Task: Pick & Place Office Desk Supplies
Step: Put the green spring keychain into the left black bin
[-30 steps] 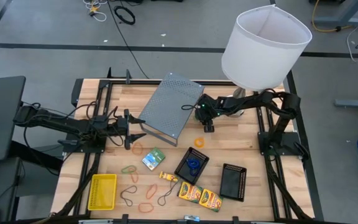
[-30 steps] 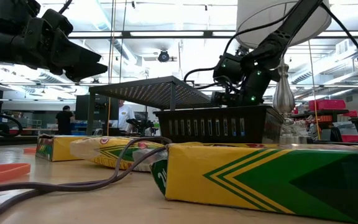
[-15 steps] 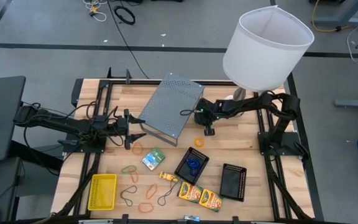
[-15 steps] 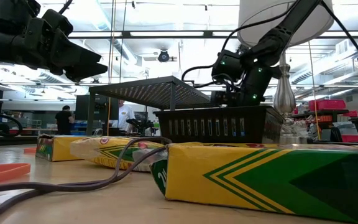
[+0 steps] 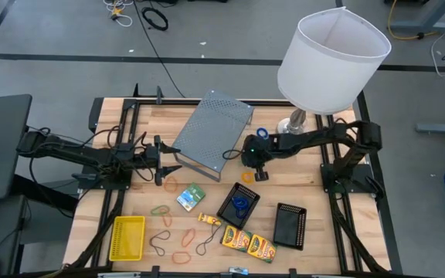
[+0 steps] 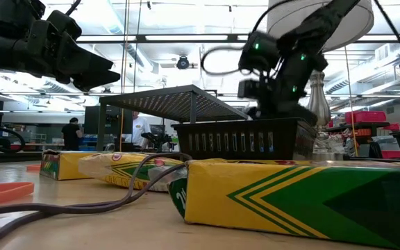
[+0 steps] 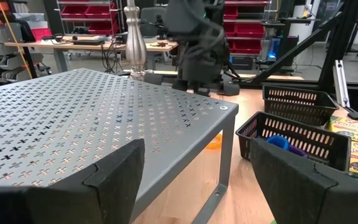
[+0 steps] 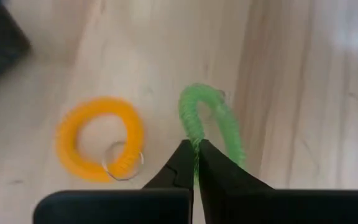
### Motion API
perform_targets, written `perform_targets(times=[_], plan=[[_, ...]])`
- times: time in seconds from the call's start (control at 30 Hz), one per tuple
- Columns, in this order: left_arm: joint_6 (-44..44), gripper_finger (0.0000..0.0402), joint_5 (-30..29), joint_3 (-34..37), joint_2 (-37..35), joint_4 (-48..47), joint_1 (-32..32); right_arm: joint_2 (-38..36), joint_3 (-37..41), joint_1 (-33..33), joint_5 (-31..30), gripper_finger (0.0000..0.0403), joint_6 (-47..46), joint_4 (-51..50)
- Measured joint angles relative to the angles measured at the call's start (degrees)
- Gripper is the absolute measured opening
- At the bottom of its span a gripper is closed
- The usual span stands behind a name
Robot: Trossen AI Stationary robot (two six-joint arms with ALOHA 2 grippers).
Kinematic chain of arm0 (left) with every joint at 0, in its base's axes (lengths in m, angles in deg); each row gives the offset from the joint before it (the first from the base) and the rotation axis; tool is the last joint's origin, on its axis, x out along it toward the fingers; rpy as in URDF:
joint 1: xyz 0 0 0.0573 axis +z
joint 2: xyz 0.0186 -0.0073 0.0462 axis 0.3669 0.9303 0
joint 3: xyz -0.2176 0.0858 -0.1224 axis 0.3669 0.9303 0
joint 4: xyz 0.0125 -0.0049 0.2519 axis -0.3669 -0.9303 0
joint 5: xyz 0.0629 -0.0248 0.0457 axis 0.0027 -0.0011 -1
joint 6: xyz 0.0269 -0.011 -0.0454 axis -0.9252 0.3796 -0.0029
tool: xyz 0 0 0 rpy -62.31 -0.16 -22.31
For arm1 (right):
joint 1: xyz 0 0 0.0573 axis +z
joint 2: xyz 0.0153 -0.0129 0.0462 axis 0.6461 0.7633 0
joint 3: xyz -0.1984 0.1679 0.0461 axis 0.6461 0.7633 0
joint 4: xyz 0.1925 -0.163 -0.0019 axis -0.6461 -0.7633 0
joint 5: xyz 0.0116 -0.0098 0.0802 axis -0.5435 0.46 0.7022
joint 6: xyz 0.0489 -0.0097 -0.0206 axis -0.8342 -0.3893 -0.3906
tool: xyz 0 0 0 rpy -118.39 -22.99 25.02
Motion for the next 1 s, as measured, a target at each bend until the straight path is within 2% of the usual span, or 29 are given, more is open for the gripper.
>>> perform_targets(times=[0.27,0.47,0.63,0.8,1.0], plan=[[0.0,0.0293,0.0,0.0,0.0,0.0,0.0,-5.9,0.0,3.3,3.3,0.0006,-4.2,-0.5],[0.0,0.0293,0.0,0.0,0.0,0.0,0.0,-10.0,-0.1,5.6,10.9,0.0006,-6.1,0.1],[0.0,0.0293,0.0,0.0,0.0,0.0,0.0,-11.1,-0.1,7.6,17.8,0.0006,-7.6,4.6],[0.0,0.0293,0.1,0.0,0.0,0.0,0.0,-11.2,1.2,9.5,22.1,0.0006,-9.3,12.5],[0.0,0.0293,0.4,0.0,0.0,0.0,0.0,-11.2,4.9,12.3,21.8,0.0006,-12.6,20.7]])
